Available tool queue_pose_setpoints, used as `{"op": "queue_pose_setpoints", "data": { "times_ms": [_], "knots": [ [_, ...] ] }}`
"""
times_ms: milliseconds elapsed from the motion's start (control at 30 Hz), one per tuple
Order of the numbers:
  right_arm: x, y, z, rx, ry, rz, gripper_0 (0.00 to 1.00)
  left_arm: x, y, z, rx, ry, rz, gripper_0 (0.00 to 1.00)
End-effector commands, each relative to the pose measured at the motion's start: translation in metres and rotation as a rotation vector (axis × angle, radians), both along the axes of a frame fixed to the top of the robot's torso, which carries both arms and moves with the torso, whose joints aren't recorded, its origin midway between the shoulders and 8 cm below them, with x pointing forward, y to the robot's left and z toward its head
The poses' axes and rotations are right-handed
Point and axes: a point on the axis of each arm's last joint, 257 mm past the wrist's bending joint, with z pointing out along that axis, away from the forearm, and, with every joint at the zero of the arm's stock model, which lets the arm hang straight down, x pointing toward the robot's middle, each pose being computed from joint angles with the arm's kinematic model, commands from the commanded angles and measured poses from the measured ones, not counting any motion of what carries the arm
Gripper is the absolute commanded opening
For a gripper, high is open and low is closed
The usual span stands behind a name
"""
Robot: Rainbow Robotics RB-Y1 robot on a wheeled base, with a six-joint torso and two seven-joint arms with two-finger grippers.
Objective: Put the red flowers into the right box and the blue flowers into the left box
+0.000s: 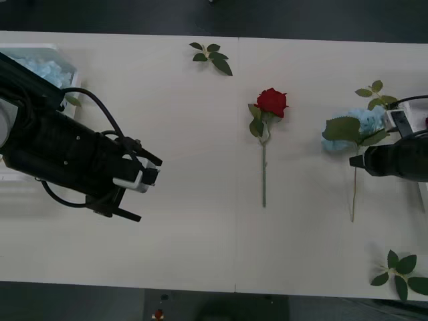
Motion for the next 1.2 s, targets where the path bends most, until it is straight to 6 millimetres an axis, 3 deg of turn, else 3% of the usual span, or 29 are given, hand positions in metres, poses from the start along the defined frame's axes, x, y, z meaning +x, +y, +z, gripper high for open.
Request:
{"op": "queue_pose_setpoints", "data": {
  "times_ms": [33,400,467,500,533,567,600,800,1033,1100,1200],
  "knots": [
    [-0.004,0.01,-0.013,0.038,0.02,-0.019,1.0,-0.006,0.004,-0.002,0.0,0.01,0.014,1.0],
    [0.001,0.033,-0.048,0.061,0.033,-0.043,1.0,-0.01,0.005,-0.006,-0.024,0.057,0.032,1.0],
    [0.002,0.034,-0.05,0.064,0.035,-0.047,0.77,-0.01,0.005,-0.006,-0.024,0.057,0.032,1.0],
    [0.003,0.034,-0.05,0.062,0.034,-0.045,0.41,-0.01,0.005,-0.006,-0.024,0.057,0.032,1.0],
    [0.003,0.034,-0.05,0.061,0.034,-0.044,0.27,-0.01,0.005,-0.006,-0.024,0.057,0.032,1.0],
    [0.003,0.034,-0.05,0.06,0.035,-0.044,0.04,-0.01,0.005,-0.006,-0.024,0.057,0.032,1.0],
    [0.003,0.034,-0.05,0.059,0.035,-0.044,0.0,-0.01,0.005,-0.006,-0.024,0.057,0.032,1.0],
    [0.006,0.033,-0.046,0.058,0.029,-0.044,0.0,-0.01,0.005,-0.006,-0.024,0.057,0.032,1.0],
    [0.028,0.036,-0.016,0.085,-0.021,-0.052,0.0,-0.01,0.005,-0.006,-0.024,0.057,0.032,1.0],
    [0.033,0.036,-0.002,0.091,-0.028,-0.053,0.0,-0.01,0.005,-0.006,-0.024,0.057,0.032,1.0],
    [0.033,0.039,0.041,0.134,-0.024,-0.047,0.0,-0.01,0.005,-0.006,-0.024,0.057,0.032,1.0]
  ]
}}
